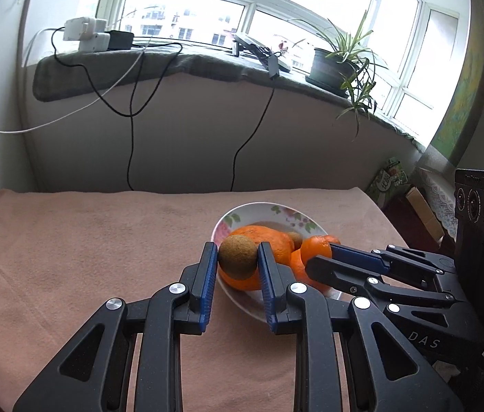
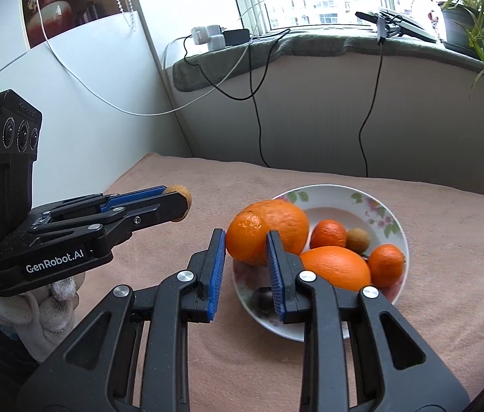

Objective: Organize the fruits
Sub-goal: 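Carry the kumquat and kiwi over the plate with both grippers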

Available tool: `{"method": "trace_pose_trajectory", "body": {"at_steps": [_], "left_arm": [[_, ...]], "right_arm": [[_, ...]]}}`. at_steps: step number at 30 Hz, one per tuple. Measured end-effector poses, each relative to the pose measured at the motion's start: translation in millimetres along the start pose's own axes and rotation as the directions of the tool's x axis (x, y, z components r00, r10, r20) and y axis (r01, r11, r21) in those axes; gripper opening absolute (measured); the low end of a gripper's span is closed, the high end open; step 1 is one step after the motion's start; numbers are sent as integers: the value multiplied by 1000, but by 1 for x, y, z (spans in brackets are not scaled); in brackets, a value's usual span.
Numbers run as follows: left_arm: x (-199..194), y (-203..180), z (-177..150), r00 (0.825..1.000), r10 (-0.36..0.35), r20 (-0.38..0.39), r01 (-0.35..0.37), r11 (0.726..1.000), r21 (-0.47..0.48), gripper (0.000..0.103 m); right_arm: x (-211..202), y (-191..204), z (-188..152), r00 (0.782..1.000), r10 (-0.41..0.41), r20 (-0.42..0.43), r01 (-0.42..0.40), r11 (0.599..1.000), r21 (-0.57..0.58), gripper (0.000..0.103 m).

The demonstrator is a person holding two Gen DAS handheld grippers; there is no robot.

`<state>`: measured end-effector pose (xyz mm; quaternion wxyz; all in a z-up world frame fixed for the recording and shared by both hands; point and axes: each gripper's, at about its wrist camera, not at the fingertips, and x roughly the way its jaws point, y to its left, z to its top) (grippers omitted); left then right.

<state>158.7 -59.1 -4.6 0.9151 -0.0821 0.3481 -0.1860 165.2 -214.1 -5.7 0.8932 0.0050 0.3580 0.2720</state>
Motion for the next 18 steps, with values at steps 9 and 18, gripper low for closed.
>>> {"method": "trace_pose_trajectory", "body": {"at_steps": [9, 18], "left_arm": [[26, -39, 11, 999, -41, -19, 42, 997, 63, 22], [49, -59, 15, 998, -33, -48, 38, 993, 108, 22]], "right_arm": [[-6, -43, 1, 998, -59, -3, 59, 997, 55, 25], [3, -63, 0, 997, -76, -24, 78, 993, 85, 25]]}}
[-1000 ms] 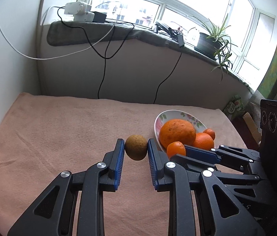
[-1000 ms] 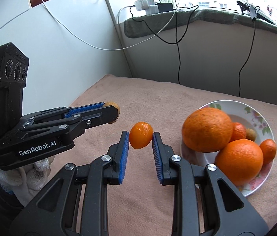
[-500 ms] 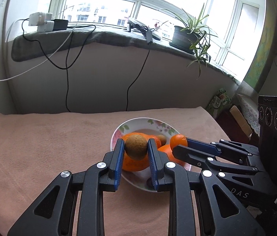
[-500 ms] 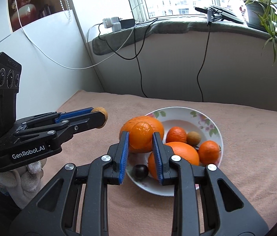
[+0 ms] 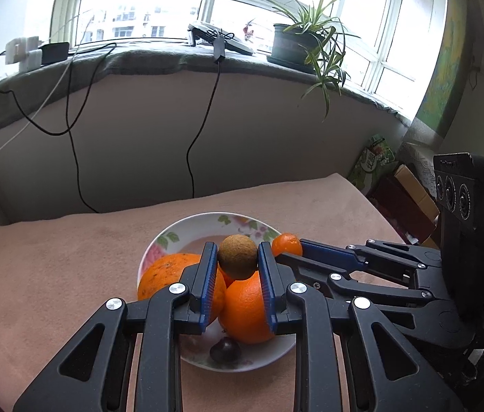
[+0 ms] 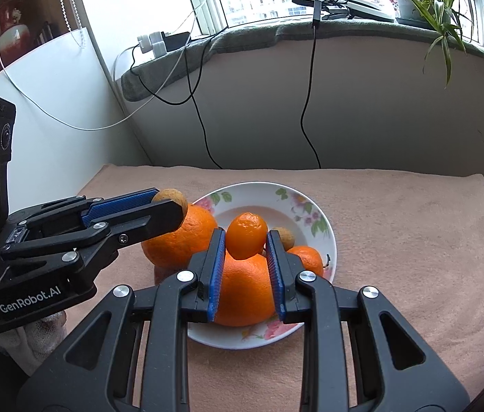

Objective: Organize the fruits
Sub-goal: 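Carry the kumquat and kiwi over the plate with both grippers, then open both grippers to release the kumquat and kiwi into the plate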

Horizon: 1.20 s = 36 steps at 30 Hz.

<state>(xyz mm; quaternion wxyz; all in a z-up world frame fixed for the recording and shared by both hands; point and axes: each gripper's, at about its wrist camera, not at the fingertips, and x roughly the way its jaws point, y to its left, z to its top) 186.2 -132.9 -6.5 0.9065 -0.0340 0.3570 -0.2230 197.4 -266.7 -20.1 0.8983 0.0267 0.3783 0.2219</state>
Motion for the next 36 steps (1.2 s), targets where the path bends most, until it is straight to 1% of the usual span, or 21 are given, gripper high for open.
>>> {"method": "trace_pose_trajectory", "body": {"at_steps": [9, 19, 21, 23, 24, 25, 28, 32, 36], "left_arm": [[10, -2, 3, 1000, 19, -18, -18, 1000, 18, 22], [7, -2, 3, 999, 29, -17, -29, 999, 20, 23], [5, -2, 3, 1000, 28, -13, -28, 999, 18, 28], [3, -2, 4, 1000, 29, -7, -29, 999, 17, 30], [2, -2, 4, 1000, 31, -5, -30, 999, 19, 30], [1, -2, 4, 999, 32, -3, -32, 999, 19, 30], [-3, -1, 3, 999, 32, 3, -32, 999, 18, 30], [-9, -1, 2, 999, 35, 11, -35, 999, 16, 37], [-17, 0, -1, 999, 41, 20, -41, 999, 13, 39]], "right_arm": [[11, -5, 1, 1000, -4, -17, 4, 1000, -3, 25], [12, -2, 1, 1000, -10, -14, 10, 1000, -14, 25], [11, -2, 0, 1000, -14, -13, 14, 1000, -13, 26], [10, -2, 1, 1000, -17, -9, 17, 1000, -14, 33], [8, -1, 0, 1000, -19, -3, 19, 1000, -14, 40], [7, -1, 0, 1000, -21, 3, 21, 1000, -13, 45], [4, 0, -1, 1000, -19, 9, 19, 1000, -13, 47], [1, 4, -3, 1000, -25, 12, 25, 999, -20, 59], [-4, 8, -7, 999, -33, 16, 33, 999, -29, 63]]}}
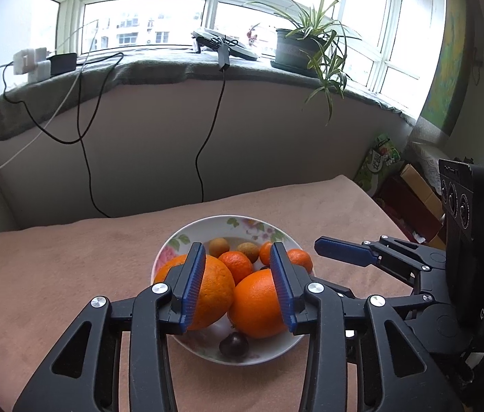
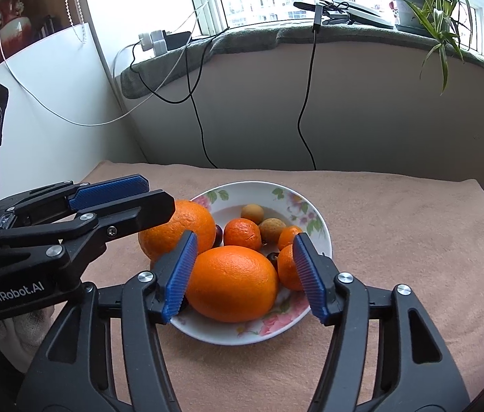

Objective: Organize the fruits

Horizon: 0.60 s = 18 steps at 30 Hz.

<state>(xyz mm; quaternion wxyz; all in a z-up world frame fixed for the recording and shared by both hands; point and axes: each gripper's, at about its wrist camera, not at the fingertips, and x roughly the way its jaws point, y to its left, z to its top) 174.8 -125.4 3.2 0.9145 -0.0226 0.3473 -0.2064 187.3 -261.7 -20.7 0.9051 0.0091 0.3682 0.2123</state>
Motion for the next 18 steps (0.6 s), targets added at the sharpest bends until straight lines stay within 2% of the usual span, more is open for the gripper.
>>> {"method": "trace_pose_trajectory", "body": {"at_steps": [2, 5, 8, 9, 10, 11, 13, 18], "left_arm": [[-5, 1, -2, 1000, 3, 9, -3, 1000, -3, 49], [-14, 1, -5, 1000, 7, 21, -7, 1000, -6, 52], [-22, 1, -9, 999, 16, 30, -15, 1000, -13, 63], [-24, 1, -11, 999, 17, 34, -16, 1000, -16, 63], [-26, 1, -12, 999, 19, 35, -18, 1000, -19, 63], [-29, 1, -13, 999, 20, 38, -19, 1000, -23, 65], [-34, 2, -15, 999, 25, 45, -23, 999, -35, 69], [-46, -1, -22, 997, 37, 62, -34, 998, -44, 70]], "right_arm": [[-4, 1, -2, 1000, -2, 5, 2, 1000, 3, 68], [-10, 2, -5, 1000, -1, 9, 1, 1000, 10, 68], [-17, 2, -7, 1000, -6, 17, 6, 1000, 17, 68], [-19, 2, -8, 1000, -5, 19, 4, 1000, 20, 69], [-21, 2, -9, 1000, -6, 22, 5, 1000, 23, 73], [-23, 2, -10, 1000, -11, 28, 10, 1000, 25, 82], [-28, 3, -12, 999, -24, 45, 23, 1000, 21, 87], [-39, 9, -15, 998, -38, 58, 38, 999, 0, 89]]}}
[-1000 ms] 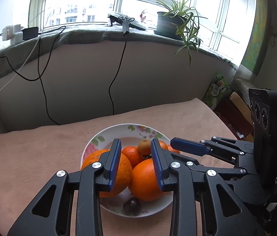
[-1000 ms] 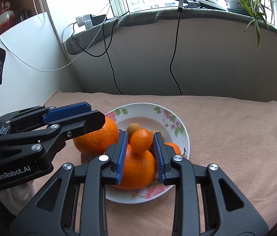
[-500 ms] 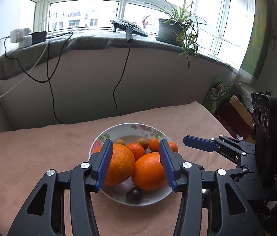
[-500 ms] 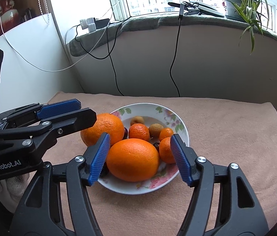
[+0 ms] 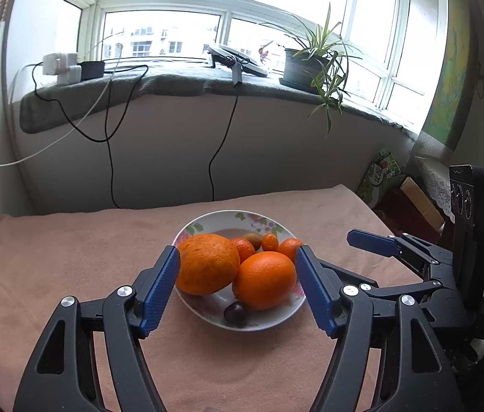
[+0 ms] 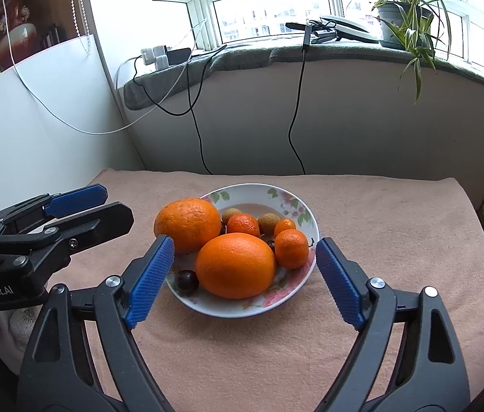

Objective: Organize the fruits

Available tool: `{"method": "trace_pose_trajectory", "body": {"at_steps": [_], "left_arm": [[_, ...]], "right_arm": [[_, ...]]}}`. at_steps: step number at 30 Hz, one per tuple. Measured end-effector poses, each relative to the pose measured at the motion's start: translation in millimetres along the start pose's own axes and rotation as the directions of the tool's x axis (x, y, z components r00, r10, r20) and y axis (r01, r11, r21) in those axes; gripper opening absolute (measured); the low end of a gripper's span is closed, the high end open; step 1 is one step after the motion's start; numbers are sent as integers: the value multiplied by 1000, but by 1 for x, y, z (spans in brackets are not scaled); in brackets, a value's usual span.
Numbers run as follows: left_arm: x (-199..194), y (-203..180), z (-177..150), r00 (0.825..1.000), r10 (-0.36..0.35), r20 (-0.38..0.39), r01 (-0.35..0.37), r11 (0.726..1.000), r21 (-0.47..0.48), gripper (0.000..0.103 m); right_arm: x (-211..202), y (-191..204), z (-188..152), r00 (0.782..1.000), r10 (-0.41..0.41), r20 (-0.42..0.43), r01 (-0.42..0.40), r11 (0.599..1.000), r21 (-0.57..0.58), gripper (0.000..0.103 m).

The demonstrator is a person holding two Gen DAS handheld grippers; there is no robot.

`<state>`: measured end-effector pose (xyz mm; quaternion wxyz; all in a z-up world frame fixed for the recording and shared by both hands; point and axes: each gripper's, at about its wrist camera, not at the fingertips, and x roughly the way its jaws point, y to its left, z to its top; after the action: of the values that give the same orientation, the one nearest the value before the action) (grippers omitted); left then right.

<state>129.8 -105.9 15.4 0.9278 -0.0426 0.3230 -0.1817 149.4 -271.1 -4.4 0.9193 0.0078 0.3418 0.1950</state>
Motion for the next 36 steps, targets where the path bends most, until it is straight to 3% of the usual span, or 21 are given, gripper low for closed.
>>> {"method": "trace_pose_trajectory", "body": {"at_steps": [12, 21, 36], "left_arm": [[-29, 1, -17, 996, 81, 40, -80, 996, -30, 78], [-37, 2, -36, 989, 146, 24, -145, 989, -38, 78], [-44, 1, -43, 988, 154, 23, -153, 987, -41, 78]], "right_arm": [[-19, 7, -18, 998, -68, 19, 68, 998, -7, 92], [-30, 4, -29, 992, -117, 36, 116, 993, 19, 92], [-36, 3, -33, 990, -132, 39, 131, 991, 26, 92]]}}
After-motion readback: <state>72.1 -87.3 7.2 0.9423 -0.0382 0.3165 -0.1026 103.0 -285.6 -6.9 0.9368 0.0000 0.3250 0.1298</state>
